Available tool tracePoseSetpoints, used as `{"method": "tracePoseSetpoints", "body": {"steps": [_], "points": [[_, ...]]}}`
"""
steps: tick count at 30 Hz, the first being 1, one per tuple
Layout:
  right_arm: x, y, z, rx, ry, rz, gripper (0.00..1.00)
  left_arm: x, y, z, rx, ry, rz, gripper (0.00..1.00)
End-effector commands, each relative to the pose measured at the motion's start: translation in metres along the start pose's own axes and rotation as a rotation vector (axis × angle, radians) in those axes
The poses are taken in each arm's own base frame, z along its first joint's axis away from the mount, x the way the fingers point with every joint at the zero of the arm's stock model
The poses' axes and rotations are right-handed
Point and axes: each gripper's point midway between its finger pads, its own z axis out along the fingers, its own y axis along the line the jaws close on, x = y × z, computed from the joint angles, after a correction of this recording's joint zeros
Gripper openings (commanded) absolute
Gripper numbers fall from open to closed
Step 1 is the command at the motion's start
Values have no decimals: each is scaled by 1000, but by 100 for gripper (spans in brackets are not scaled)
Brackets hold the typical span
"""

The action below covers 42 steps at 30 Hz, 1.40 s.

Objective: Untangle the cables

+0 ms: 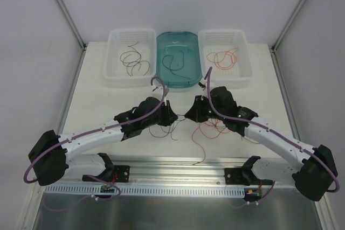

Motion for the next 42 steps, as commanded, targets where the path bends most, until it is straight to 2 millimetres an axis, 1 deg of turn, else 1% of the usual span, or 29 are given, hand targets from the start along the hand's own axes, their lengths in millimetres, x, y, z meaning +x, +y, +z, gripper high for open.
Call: {"method": "tracePoseSetpoints", "body": {"steps": [1, 4, 6, 7, 9, 10, 11, 12, 13, 14, 15, 16, 18, 19, 20, 21, 23, 24, 26, 27, 29, 32, 38, 41, 42], "points": [[-24, -12, -37, 93, -62, -45, 1, 11, 75, -6, -310, 15, 117, 0], [-32, -12, -52, 97, -102, -54, 1, 16, 80, -5, -328, 22, 89, 0], [-35, -18, -58, 120, -117, -49, 1, 21, 86, -3, -347, 37, 73, 0], [-39, -16, -64, 116, -140, -60, 1, 22, 88, -3, -352, 37, 60, 0], [-40, -20, -69, 133, -150, -59, 1, 27, 91, -2, -359, 57, 51, 0], [-41, -19, -71, 128, -154, -66, 1, 28, 90, -1, -352, 62, 44, 0], [-38, -19, -69, 121, -144, -65, 1, 28, 85, 0, -332, 68, 34, 0], [-36, -12, -65, 75, -133, -66, 1, 28, 81, 0, -315, 75, 26, 0], [-34, -9, -60, 47, -127, -54, 3, 28, 77, 1, -302, 81, 16, 0], [-32, -7, -49, 15, -128, -25, 6, 27, 68, 2, -264, 90, 3, 0], [-28, -2, -44, -26, -112, -7, 10, 26, 63, 3, -246, 91, -7, 0], [-25, -2, -38, -37, -108, 7, 21, 23, 58, 2, -228, 86, -26, 0], [-19, -2, -21, -61, -103, 36, 34, 19, 44, 2, -168, 82, -53, 0], [-17, -2, -16, -74, -98, 45, 35, 17, 38, 0, -145, 75, -70, 0], [-21, 7, -10, -113, -115, 39, 36, 15, 34, 0, -127, 72, -80, 0], [-13, 4, 0, -113, -86, 60, 37, 12, 29, -1, -106, 62, -89, 0], [-12, 12, 9, -142, -85, 48, 37, 8, 19, -3, -68, 60, -106, 0], [-8, 11, 17, -143, -64, 49, 37, 6, 16, -4, -58, 59, -112, 0], [-7, 15, 25, -158, -62, 36, 35, 4, 10, -5, -35, 61, -123, 0], [-4, 12, 31, -153, -44, 32, 29, 3, 9, -6, -29, 60, -126, 0], [-6, 15, 35, -165, -44, 25, 26, 3, 6, -7, -19, 63, -128, 0], [-1, 15, 41, -173, -17, 15, 26, 5, 5, -6, -14, 69, -132, 0], [4, 14, 45, -173, 8, 9, 26, 4, 4, -7, -11, 68, -135, 0], [5, 15, 45, -176, 10, 4, 23, 2, 4, -6, -11, 64, -132, 0], [4, 15, 45, -176, 10, 2, 20, 2, 4, -7, -10, 64, -131, 0]]}}
